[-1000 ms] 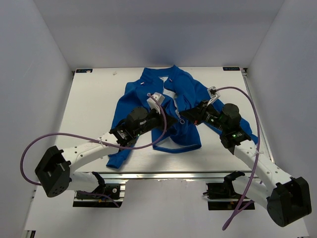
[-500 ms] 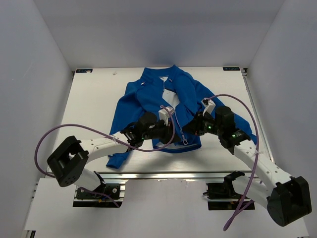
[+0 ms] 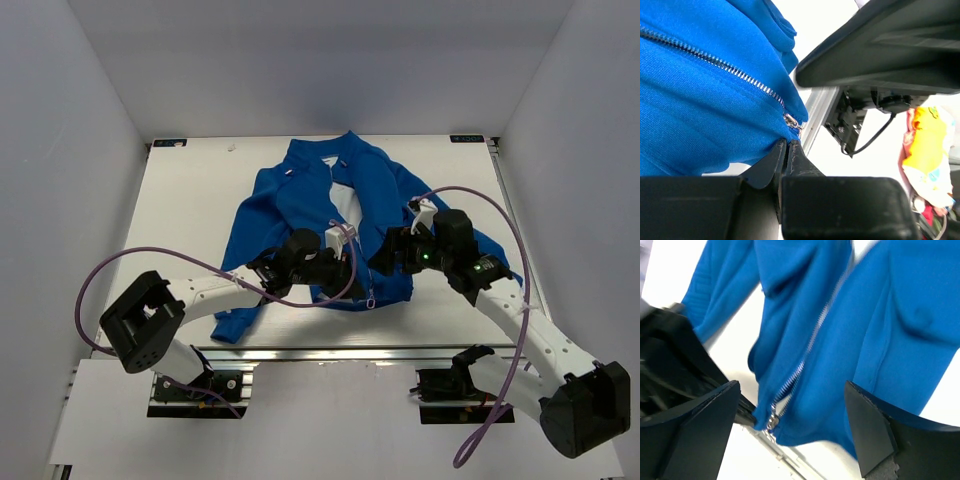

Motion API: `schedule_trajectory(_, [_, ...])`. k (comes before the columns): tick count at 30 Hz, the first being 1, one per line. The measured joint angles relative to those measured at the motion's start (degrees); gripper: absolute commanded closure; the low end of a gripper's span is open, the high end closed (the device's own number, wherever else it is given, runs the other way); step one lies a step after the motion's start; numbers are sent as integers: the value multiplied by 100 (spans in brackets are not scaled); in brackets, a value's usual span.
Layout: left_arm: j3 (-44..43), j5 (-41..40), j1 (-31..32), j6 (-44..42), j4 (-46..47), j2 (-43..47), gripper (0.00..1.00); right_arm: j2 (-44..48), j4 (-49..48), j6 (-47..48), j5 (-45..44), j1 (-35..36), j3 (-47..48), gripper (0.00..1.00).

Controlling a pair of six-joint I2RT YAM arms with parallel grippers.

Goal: Zip up the jacket

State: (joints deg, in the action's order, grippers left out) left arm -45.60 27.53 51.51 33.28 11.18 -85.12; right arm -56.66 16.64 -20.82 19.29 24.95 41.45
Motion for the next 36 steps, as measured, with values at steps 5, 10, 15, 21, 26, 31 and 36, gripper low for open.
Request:
schedule_trajectory(5, [-52,125,11,111,-138,0,100,144,240,501,-299,369,487,11])
schedule_trajectory(10, [-214,160,11,197,-396,-11,100,254,678,1016,-1338,1456,887,11])
schedule_trajectory(15, [-374,160,11,313,-697,-116,100,625,1139,1355,-2723,2629,935,11])
schedule_trajectory(21, [-411,160,9,481,-992,-271,100,723,1471,1657,-4581,4857,933,11])
schedule_trajectory(26, [-472,258,-35,629,-1108,-466,100,264,2020,1659,-5936,6363,949,11])
schedule_trajectory(31, [-483,415,-116,782,-1123,-546,100,-33,2662,1410,-6380,6865,975,17])
schedule_trajectory(36, [-494,511,-168,890,-1128,-544,100,-374,2946,1154,-6581,7036,984,20])
